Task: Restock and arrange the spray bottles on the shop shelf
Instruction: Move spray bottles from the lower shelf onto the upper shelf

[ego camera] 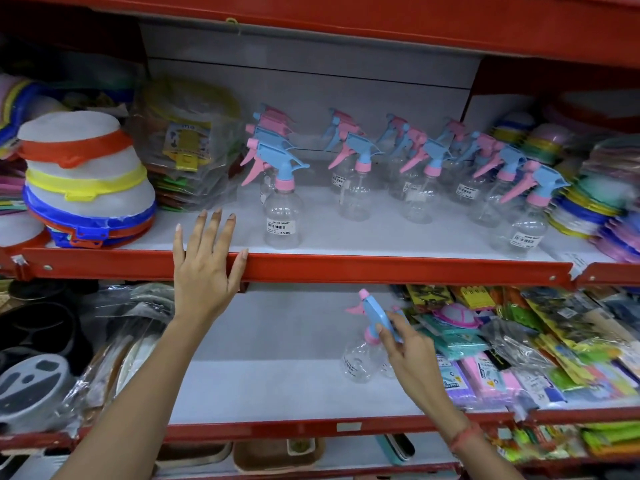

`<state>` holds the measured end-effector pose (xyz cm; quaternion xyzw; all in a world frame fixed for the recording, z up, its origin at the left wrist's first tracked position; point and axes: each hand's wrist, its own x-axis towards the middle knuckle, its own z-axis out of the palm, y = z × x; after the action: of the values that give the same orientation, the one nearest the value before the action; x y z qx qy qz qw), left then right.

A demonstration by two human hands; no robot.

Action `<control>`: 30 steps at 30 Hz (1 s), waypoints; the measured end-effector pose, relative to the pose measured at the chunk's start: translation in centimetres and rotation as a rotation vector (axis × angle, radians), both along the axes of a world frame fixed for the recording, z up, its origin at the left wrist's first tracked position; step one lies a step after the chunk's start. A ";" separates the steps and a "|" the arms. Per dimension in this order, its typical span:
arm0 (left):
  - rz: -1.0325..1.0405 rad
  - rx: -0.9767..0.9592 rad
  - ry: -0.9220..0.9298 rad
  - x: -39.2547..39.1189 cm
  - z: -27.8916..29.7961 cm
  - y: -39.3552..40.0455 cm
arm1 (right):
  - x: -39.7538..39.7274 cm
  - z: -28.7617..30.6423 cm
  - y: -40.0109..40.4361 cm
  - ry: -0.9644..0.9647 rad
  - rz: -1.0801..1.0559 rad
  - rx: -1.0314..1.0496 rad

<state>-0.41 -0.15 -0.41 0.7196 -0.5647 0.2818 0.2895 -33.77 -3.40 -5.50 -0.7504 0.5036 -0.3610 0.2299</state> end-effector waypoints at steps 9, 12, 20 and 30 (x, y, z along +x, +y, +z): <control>-0.006 0.012 0.043 -0.7 0.0 0.8 | -1.0 11.7 1.1 -0.265 0.018 -0.266; -0.011 0.008 0.048 -0.8 0.2 0.9 | -0.1 15.7 -0.4 -0.383 0.016 -0.322; -0.017 0.038 0.073 -0.7 0.4 0.9 | 3.8 19.0 -7.9 -0.378 -0.036 -0.387; -0.007 0.057 0.082 -0.7 0.4 1.0 | 6.2 17.3 -12.5 -0.168 -0.083 -0.345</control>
<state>-1.09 0.81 0.00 0.7366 -0.5627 0.2350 0.2926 -27.60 -15.85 11.77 -0.7243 0.4439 -0.5126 0.1242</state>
